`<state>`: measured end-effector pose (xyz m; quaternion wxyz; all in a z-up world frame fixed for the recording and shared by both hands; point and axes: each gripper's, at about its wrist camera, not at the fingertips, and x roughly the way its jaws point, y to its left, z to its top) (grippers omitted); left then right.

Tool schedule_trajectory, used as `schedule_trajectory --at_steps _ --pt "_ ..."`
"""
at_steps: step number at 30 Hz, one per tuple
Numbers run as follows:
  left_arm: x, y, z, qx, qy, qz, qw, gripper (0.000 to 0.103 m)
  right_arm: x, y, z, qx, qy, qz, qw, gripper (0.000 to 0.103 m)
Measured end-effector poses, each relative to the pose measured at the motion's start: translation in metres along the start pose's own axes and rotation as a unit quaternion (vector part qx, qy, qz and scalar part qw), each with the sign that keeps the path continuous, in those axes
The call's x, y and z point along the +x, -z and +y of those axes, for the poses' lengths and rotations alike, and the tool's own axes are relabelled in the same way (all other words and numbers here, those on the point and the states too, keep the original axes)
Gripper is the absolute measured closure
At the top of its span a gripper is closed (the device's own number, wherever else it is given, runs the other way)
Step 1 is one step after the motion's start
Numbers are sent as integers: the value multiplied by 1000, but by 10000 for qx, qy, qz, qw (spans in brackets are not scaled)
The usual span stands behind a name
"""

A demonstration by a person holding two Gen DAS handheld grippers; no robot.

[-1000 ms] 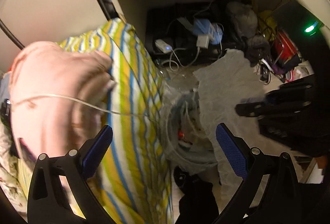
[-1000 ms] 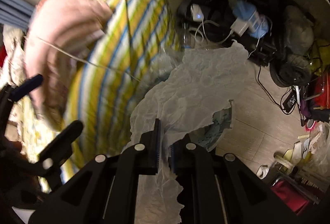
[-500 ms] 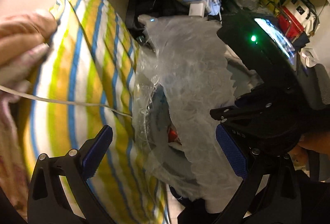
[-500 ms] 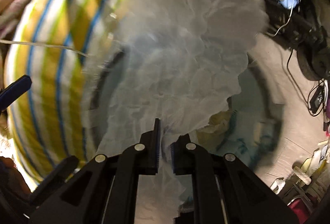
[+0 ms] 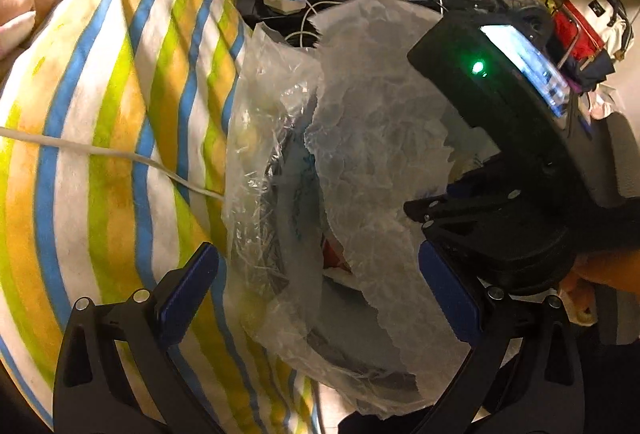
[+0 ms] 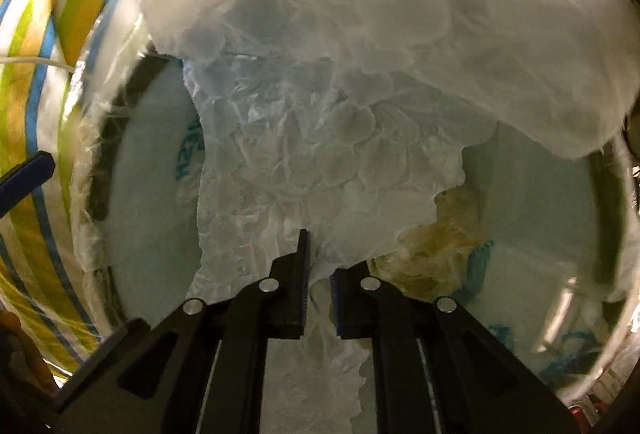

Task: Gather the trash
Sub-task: 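Open the right tool to drop the bubble wrap into the bin, then raise both tools back up to the desk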

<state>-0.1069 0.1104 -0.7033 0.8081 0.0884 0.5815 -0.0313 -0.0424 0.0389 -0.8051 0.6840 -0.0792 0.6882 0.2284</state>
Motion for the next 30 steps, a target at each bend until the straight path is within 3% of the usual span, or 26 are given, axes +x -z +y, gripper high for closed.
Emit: schedule_trajectory --at_steps 4,6,10,13,18,25,30 --pt "-17 -3 15 17 -93 4 10000 6 -26 1 6 91 210 -190 9996 35" --pt "-29 -6 23 -45 -120 17 9999 6 -45 1 1 263 142 -256 9992 18" --pt "-63 -16 39 -125 -161 -59 9998 6 -87 1 0 399 250 -424 9980 17" --pt "-92 -26 48 -182 -158 -126 9996 6 -131 4 5 404 565 -708 9951 11" --pt "-153 -54 53 -227 -60 -364 9991 6 -227 12 -1 671 922 -1299 9849 11" --pt "-263 -108 47 -78 204 -974 9950 6 -374 18 6 1346 1168 -2230 9584 11" --pt "-345 -150 33 296 500 -1592 9855 6 -466 28 11 1668 1312 -2827 9354 11"
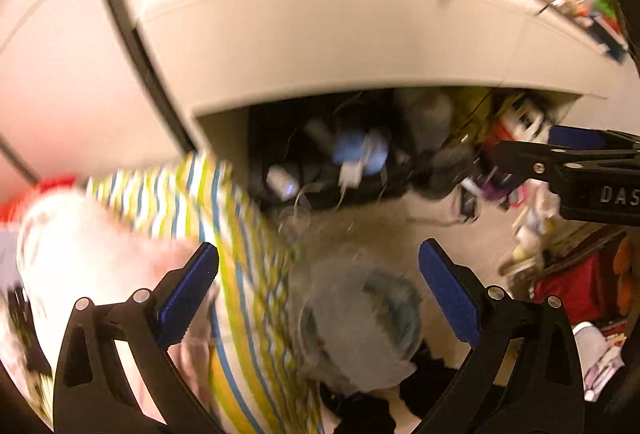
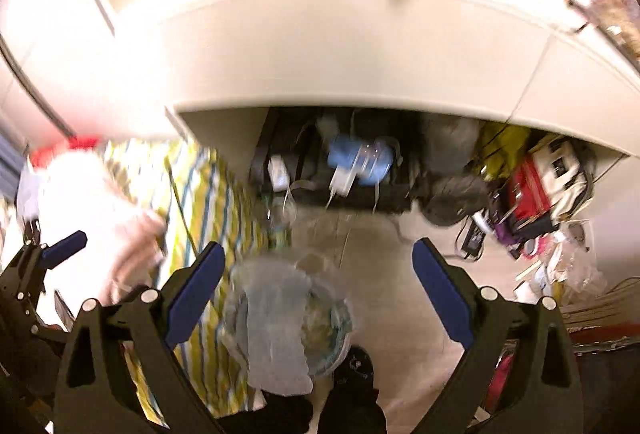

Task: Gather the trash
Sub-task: 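Raise both tools back up to the desk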

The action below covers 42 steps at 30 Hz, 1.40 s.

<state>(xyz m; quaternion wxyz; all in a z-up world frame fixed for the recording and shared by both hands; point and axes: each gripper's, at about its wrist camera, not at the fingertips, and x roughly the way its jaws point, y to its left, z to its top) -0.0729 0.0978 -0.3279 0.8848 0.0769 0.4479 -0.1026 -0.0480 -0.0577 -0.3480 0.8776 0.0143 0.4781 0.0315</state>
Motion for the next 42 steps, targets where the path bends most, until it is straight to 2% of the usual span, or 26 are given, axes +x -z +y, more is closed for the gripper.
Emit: schedule_trajectory --at_steps 6,13,19,28,37,42 --pt "-44 -57 -30 538 250 -711 9957 6 -58 -36 -9 -69 523 -780 9956 11" --pt "-48 -98 -42 669 326 -925 9929 6 -75 -77 -40 5 671 -1168 9909 11" --pt "-33 -126 -47 495 217 -760 9956 6 -61 -110 -52 -209 688 -1130 9910 11" --pt "-13 -171 -56 308 -17 -710 9970 6 -17 -162 -51 -1163 491 -1037 9866 11" --pt "6 -224 -68 331 -99 -850 9958 6 -1 -192 -70 -1259 239 -1050 9862 11" --pt "16 -241 -69 242 -98 -803 9964 6 10 -201 -82 -1300 133 -944 9869 11"
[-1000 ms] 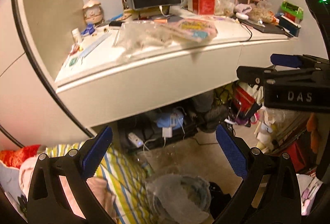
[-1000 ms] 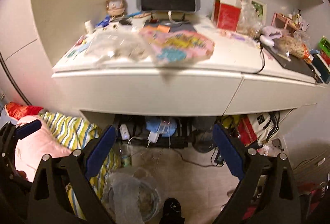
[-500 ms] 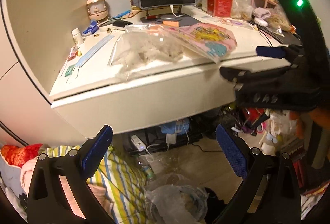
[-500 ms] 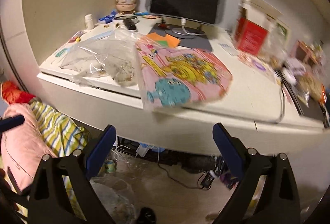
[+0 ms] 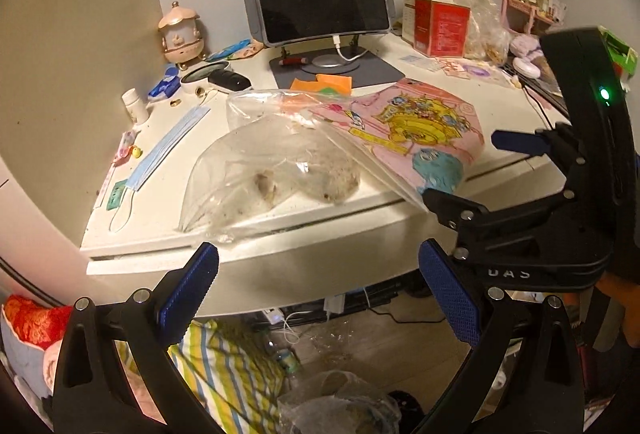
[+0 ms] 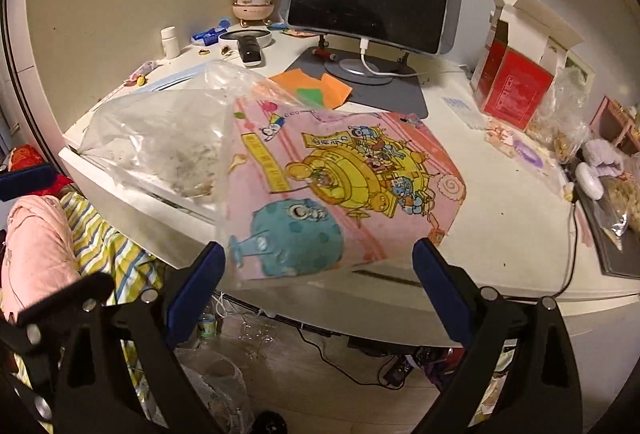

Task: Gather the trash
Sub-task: 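Raise both tools back up to the desk, then reach the right tool to the clear zip bag of crumbs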

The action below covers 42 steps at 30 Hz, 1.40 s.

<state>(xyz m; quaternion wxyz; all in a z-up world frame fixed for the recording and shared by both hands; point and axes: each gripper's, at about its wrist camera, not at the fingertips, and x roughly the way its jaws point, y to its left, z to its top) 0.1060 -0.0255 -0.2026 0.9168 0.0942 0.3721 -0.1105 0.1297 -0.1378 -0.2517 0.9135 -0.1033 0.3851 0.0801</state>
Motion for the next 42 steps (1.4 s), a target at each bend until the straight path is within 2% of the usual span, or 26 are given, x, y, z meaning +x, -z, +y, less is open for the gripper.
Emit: schedule_trajectory --at_steps 5,12,25,29,36,42 --pt "5 -9 7 -115 -10 37 9999 6 4 -3 -3 -151 -179 -13 9997 11" --pt "9 -25 13 -173 -48 26 9998 6 -6 1 -9 -395 -364 -242 9983 11" --pt "30 -49 -8 -210 185 182 9994 6 3 18 -9 -1026 -538 -379 9925 11" --pt "36 -49 -10 -196 135 257 9994 6 6 22 -3 -1375 -526 -522 9877 11" --pt "41 -52 -9 -233 58 328 9992 6 0 29 14 -2182 -604 -859 9702 11" --pt "45 -51 -9 -271 -10 405 9988 6 12 20 9 -2056 -562 -915 9727 11"
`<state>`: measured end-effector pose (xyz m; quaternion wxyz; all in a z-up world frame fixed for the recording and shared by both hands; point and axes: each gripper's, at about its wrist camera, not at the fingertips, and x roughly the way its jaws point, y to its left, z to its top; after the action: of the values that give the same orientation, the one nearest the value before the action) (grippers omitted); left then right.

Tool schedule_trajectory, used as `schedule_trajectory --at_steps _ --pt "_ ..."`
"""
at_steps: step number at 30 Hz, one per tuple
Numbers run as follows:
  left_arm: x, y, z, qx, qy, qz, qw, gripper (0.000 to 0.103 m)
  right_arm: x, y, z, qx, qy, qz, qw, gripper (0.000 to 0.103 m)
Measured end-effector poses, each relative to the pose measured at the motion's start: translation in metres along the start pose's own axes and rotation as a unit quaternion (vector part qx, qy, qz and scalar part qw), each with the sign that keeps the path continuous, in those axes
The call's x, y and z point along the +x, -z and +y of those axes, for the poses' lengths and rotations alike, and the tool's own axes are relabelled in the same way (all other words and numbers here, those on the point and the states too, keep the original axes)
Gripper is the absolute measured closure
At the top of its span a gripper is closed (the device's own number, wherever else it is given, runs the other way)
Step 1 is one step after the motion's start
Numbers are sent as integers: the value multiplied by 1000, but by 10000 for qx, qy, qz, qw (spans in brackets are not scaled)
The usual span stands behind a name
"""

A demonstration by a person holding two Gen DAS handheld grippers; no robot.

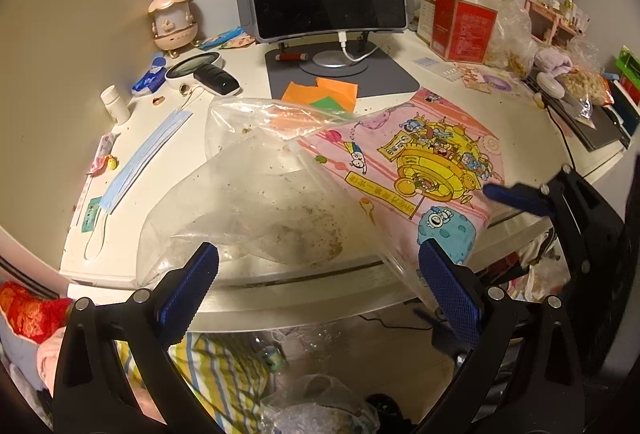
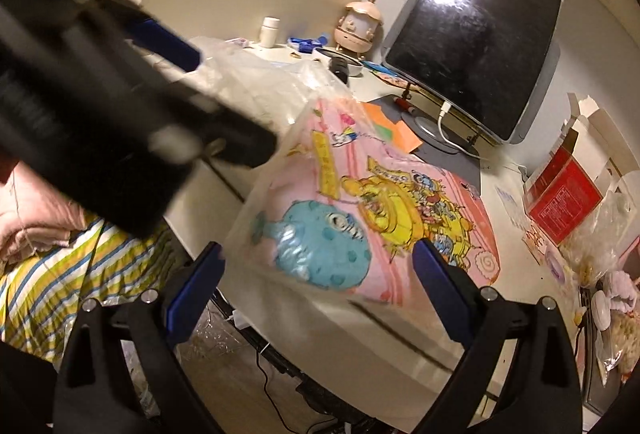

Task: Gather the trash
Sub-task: 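Reach the right tool to the clear zip bag of crumbs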

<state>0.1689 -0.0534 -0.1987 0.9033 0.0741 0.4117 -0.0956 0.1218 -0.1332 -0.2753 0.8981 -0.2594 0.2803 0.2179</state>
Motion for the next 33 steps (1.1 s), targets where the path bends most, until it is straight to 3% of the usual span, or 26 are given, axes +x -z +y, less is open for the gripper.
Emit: schedule_trajectory --at_steps 15,18,19,29,33 --pt "15 -11 5 -282 78 60 9996 6 26 -14 -24 69 97 -106 9999 12" --pt "15 -15 3 -220 132 5 9997 6 27 -17 -32 217 74 -100 9997 32" --pt "16 -17 2 -198 170 -11 9997 6 26 -18 -34 276 73 -103 9995 34" --pt "25 -27 -24 31 634 -41 9980 6 11 -11 -44 487 360 -73 9981 41" --pt "27 -27 -31 108 729 -51 9973 6 5 -4 -58 945 364 21 9949 41"
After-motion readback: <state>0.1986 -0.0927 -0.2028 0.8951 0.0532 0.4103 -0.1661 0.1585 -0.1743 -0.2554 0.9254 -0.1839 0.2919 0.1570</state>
